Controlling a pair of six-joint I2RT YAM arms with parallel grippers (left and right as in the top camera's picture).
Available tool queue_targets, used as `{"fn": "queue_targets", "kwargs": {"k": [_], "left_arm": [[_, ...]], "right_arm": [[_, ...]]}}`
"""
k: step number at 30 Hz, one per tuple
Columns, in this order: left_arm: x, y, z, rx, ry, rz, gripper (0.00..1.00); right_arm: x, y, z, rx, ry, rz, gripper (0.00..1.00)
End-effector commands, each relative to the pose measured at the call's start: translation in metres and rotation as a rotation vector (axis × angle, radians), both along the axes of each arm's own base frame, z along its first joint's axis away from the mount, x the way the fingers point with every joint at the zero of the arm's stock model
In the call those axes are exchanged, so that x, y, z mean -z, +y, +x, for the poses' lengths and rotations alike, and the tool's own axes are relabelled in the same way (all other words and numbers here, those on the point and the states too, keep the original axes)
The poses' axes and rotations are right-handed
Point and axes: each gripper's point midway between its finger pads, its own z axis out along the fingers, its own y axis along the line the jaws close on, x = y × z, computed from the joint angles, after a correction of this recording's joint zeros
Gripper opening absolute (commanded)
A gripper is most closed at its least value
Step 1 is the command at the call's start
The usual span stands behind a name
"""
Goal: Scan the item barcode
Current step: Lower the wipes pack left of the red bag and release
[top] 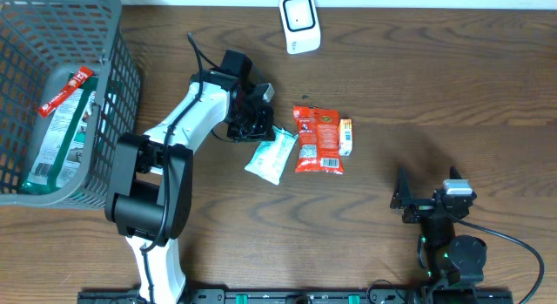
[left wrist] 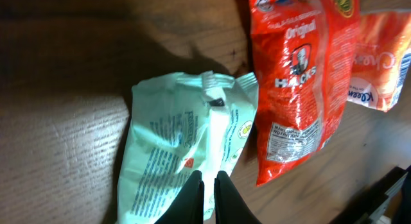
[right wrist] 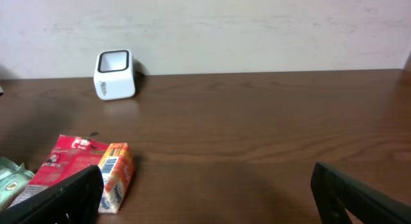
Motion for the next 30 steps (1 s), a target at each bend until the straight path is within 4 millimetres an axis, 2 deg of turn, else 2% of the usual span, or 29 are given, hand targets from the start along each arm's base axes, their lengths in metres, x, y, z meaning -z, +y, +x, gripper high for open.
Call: {"fn": "queue_targets", "kwargs": {"k": [1,8,11,14,17,19,23,26,27,30], "left_arm": [[0.005,0.003,-0.007,-0.026,0.038,0.014,0.09],[0.037,0.009,-0.027,-0.025,0.062,0.022,0.10],[0.045,0.014,-0.029,-0.029,0.056,0.054,0.09],[0.036,0.012,-0.022,-0.054,0.040,0.045,0.09],[0.008,0.007,-0.006,-0.057,-0.046,0.017,0.13],[-0.017,0.006,0.004,-0.061,-0.131,-0.002,0.15],[-0.042,0.020,0.013,-0.107,-0.227,0.066,0.15],[-0.033,0.039,0.012,-0.137,-0.226,0.180,0.15],[-0.022,0.050,0.009,-0.159,-0.210,0.241,0.15],[-0.002,0.064,0.000,-0.194,-0.167,0.318,0.15]], "right_arm": [[0.001,-0.002,0.000,0.005,0.001,-0.011,0.99],[0.001,-0.002,0.000,0.005,0.001,-0.011,0.99],[0.001,-0.002,0.000,0.005,0.001,-0.011,0.99],[0.001,-0.002,0.000,0.005,0.001,-0.011,0.99],[0.001,-0.002,0.000,0.005,0.001,-0.011,0.99],[0.001,-0.002,0.000,0.005,0.001,-0.011,0.99],[0.001,-0.002,0.000,0.005,0.001,-0.011,0.99],[0.001,-0.002,0.000,0.005,0.001,-0.011,0.99],[0.001,-0.002,0.000,0.005,0.001,-0.011,0.99],[0.001,-0.002,0.000,0.005,0.001,-0.011,0.99]]}}
